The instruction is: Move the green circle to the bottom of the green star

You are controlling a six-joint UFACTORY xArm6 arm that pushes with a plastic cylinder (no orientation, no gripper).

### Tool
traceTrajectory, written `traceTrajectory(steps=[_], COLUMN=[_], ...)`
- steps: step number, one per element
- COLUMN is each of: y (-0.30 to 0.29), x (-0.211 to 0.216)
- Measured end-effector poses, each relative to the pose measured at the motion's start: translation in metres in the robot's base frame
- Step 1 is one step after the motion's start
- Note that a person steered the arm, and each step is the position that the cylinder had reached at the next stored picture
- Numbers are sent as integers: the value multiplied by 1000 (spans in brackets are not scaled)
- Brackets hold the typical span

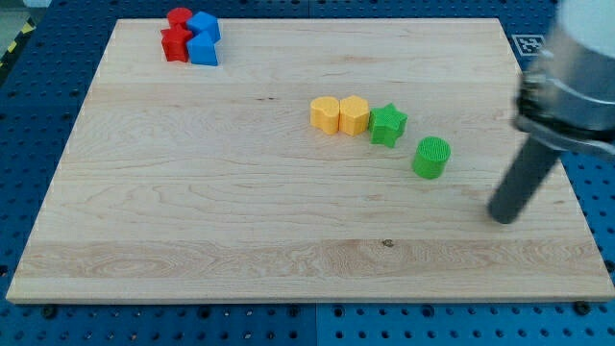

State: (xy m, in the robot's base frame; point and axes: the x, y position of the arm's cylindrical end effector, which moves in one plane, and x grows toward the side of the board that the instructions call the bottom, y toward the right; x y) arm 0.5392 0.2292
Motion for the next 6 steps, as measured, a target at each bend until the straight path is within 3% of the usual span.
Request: traceTrajectory(steps=[1, 2, 6], y=[56, 54, -156], x=[-15, -42, -57])
